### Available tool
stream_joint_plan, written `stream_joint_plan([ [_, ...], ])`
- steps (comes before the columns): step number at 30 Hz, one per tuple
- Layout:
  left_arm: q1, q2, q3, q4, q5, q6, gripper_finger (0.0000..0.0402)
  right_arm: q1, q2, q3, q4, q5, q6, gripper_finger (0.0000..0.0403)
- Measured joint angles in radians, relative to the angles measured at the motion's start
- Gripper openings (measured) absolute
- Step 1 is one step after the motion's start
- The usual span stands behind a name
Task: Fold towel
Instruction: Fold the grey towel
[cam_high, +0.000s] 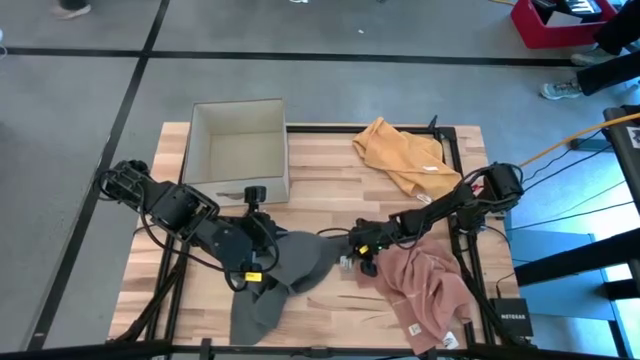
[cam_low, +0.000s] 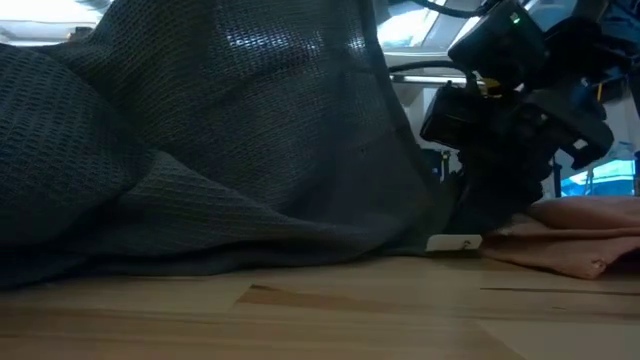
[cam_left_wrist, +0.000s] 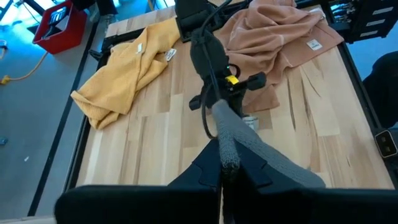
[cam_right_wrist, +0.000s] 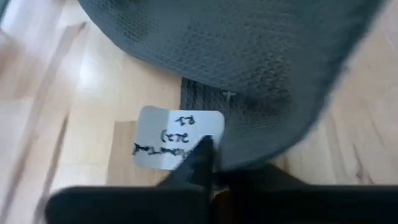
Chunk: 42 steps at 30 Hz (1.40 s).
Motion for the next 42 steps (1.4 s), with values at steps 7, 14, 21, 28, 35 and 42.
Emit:
stream_joint_plan([
  [7,0.000,0.000,0.000,-0.006,-0.003,0.003,0.0007,0.008,-0.169,0.033,-0.218,0.092,-0.074,0.0008],
  [14,0.000,-0.005,0.046,-0.006,-0.113,0.042,0.0008,0.008,-0.450,0.236,-0.670,0.224,-0.132,0.0008],
  [21,0.000,-0.005,0.130,-0.002,-0.222,0.090,0.0008,0.008,-0.627,0.526,-0.953,0.349,-0.172,0.0008],
  [28,0.000,-0.005,0.209,0.041,-0.357,0.187,0.0008,0.007,-0.647,0.808,-1.101,0.423,-0.242,0.0006],
  [35,0.000,-0.005,0.263,0.276,-0.401,0.429,0.0008,0.007,-0.637,1.049,-1.147,0.488,-0.326,0.0004],
  [42,-0.015,-0.005,0.314,0.578,-0.401,0.694,0.0008,0.007,-0.601,1.272,-1.148,0.500,-0.420,0.0003],
])
